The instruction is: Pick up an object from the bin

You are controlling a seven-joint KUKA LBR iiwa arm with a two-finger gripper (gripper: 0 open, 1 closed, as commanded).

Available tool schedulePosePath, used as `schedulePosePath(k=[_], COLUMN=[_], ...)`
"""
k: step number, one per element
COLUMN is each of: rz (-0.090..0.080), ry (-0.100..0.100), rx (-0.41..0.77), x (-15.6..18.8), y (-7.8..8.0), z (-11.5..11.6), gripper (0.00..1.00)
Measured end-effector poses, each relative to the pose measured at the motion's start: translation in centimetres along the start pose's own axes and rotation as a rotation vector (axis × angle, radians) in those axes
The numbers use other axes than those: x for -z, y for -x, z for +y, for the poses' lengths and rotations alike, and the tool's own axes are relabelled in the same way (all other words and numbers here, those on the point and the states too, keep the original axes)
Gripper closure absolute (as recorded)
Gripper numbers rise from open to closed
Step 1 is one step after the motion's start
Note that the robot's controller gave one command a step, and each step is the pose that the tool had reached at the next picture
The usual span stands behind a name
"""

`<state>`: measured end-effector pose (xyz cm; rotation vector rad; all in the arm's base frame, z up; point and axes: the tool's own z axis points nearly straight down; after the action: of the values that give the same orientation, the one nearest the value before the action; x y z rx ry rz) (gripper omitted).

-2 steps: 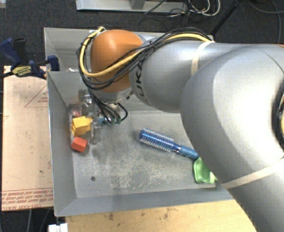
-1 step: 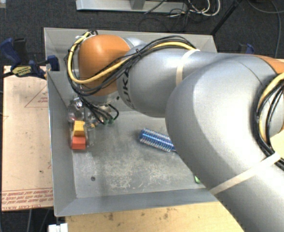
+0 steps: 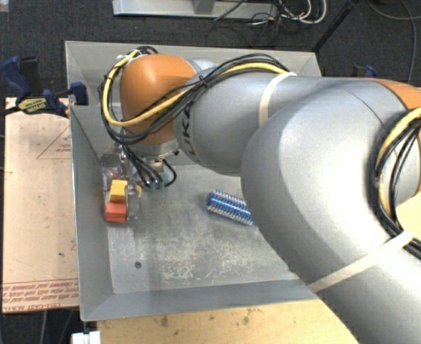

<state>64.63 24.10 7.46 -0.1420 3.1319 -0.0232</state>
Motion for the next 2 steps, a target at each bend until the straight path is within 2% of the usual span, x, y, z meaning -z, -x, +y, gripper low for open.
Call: schedulePosePath(k=[1, 2], rz=[-0.008, 0.0], ry=[0.001, 0.013], rx=[-0.006, -0.008], x=[0.2, 2.2], y=[0.2, 0.4], z=[-0.1, -0.3], gripper=[1.0, 1.0])
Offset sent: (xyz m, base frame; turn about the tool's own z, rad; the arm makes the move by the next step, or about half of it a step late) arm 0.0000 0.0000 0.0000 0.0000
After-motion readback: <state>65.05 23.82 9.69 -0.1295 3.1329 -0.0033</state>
